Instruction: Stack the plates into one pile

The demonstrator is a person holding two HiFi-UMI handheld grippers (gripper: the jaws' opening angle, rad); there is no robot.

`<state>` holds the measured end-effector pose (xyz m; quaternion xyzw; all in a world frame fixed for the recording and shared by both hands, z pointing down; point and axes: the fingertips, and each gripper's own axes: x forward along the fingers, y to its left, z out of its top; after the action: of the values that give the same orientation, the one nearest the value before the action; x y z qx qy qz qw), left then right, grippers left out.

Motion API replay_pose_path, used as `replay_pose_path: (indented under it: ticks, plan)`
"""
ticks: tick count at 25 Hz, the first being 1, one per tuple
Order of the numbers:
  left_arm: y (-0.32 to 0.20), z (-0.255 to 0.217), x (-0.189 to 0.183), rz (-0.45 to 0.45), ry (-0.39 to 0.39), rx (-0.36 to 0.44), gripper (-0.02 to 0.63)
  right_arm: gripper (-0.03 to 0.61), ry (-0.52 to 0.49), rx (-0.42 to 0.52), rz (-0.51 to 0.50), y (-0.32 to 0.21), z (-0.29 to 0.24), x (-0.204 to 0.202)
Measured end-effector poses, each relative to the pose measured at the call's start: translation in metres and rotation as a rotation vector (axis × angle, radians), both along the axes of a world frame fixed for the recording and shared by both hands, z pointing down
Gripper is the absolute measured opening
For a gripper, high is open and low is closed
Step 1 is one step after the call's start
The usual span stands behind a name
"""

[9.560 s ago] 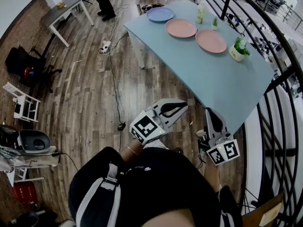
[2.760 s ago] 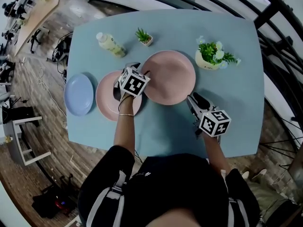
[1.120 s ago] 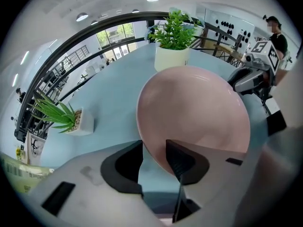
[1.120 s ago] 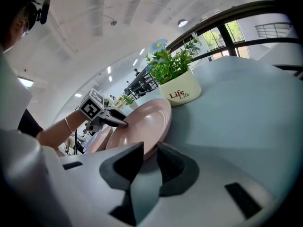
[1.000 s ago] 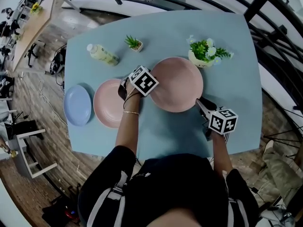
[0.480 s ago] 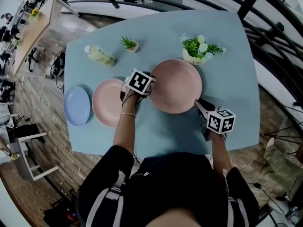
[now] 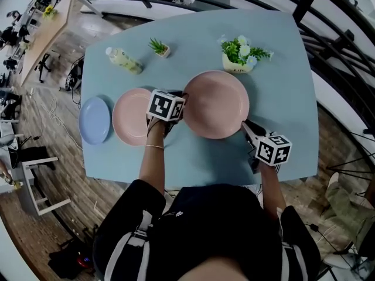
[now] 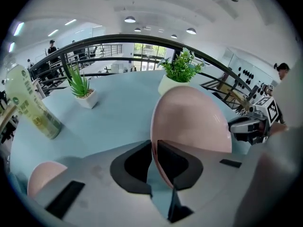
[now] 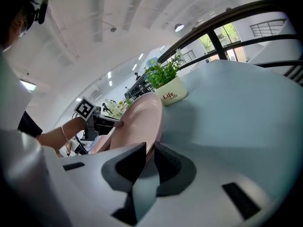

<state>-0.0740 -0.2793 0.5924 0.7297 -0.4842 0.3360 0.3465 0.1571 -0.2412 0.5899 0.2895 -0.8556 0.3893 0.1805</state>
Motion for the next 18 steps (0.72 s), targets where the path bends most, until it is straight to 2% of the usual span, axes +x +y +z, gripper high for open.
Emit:
replay_pose_path:
  ticks: [7, 11, 18]
  plan:
    - [0.027, -0.024, 0.015, -0.077, 0.003, 0.049, 0.034, 0.045, -0.043, 0.01, -0.008, 0.009, -0.01, 0.019]
    - [0.046, -0.035, 0.02, -0.114, -0.032, 0.069, 0.032, 0.043, -0.058, 0.017, -0.049, 0.018, -0.012, 0.024]
    - [0.096, -0.049, 0.019, -0.241, -0.059, 0.097, 0.032, 0.041, -0.091, 0.026, -0.159, 0.037, -0.021, 0.022]
